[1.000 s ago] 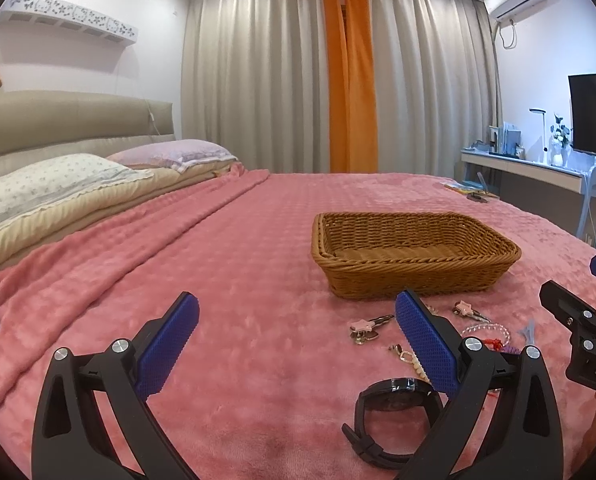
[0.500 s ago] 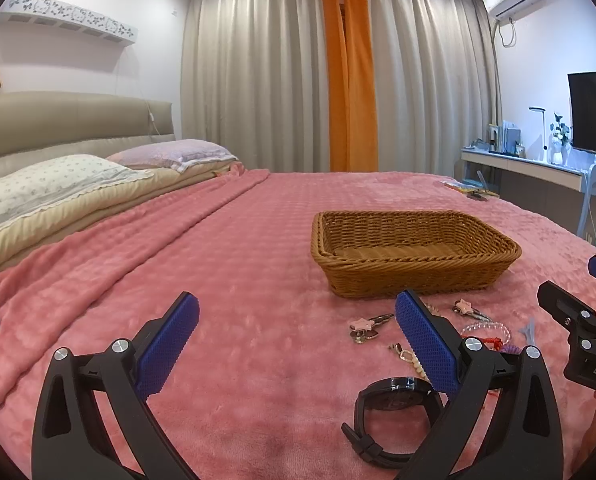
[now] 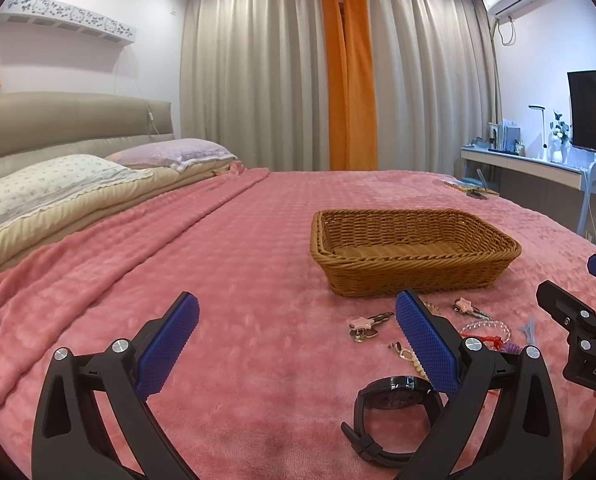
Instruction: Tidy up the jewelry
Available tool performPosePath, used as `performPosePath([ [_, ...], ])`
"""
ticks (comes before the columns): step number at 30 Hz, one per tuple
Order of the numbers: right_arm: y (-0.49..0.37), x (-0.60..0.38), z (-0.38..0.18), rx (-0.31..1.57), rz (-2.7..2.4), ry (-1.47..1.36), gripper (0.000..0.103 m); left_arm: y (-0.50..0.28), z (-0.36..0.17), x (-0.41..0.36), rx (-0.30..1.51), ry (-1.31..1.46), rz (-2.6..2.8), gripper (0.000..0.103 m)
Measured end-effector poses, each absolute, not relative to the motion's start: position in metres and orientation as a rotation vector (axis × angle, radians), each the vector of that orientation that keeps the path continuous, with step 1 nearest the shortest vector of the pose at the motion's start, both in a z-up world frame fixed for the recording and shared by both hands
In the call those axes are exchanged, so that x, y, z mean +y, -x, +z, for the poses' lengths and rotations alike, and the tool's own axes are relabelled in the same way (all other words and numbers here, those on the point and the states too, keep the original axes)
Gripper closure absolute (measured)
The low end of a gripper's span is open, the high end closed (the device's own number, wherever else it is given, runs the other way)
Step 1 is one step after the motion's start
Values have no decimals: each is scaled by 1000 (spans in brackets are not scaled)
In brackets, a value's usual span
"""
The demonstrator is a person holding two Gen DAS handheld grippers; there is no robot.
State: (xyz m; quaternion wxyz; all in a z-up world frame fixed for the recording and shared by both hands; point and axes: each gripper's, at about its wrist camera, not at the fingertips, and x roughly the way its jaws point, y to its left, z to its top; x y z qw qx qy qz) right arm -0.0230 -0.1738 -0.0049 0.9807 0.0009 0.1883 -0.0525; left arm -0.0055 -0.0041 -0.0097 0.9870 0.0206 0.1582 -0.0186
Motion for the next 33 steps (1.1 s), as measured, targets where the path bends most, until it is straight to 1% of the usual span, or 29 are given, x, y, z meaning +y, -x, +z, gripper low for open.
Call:
performPosePath([
  [33, 23, -171, -6, 380, -106, 9, 7, 8, -11, -5, 319, -36, -48, 7],
])
